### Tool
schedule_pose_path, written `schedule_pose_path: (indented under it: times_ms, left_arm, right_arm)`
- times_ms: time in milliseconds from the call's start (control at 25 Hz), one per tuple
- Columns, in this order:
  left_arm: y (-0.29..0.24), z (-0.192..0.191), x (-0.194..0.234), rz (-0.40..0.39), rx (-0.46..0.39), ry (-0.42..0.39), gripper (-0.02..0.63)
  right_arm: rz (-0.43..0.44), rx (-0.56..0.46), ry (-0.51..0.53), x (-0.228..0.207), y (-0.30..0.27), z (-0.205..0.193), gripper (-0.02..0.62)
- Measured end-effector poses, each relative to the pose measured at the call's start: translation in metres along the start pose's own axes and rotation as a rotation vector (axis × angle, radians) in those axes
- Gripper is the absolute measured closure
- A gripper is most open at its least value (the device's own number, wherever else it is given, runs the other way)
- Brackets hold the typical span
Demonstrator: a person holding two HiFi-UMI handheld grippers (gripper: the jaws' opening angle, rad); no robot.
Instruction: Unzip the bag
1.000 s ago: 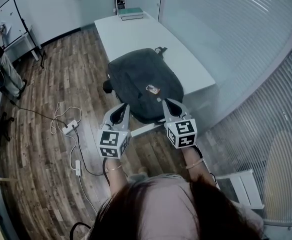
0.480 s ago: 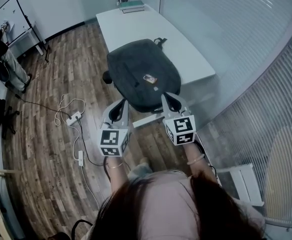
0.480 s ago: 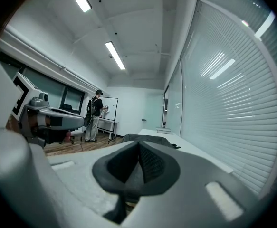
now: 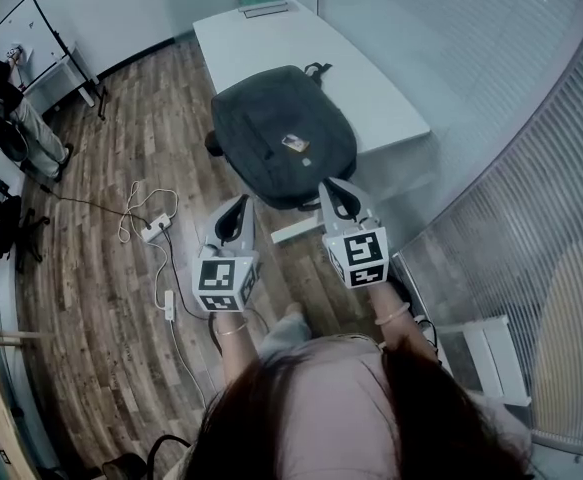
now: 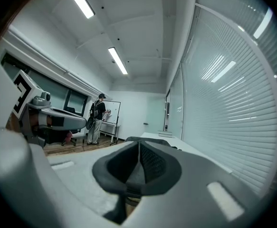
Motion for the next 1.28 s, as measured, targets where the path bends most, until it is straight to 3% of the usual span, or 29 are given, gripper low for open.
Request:
schedule_pose_path:
  times_ms: [720,1280]
  left_arm:
    - [0.005,0.005,-0.029,-0.007,0.023,-0.029,0.597]
    - [-0.006,0.006,-0.035,-0.062,0.033,-0.07,0.597]
  right_arm:
    - [-0.001,-0.012,-0.046,-0.014,0.019,-0.007,0.592]
    - [-0.007,-0.013,-0.073,-0.019,0.014,-0.012,0.592]
Point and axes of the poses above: the fingertips, and each gripper's own axes: y backward along the fingers, x to its left, z out of its top, the point moved 7 cm from there along y, backward along the fingers, and after that the axes turned 2 degrees about z, right-handed, at the moved point
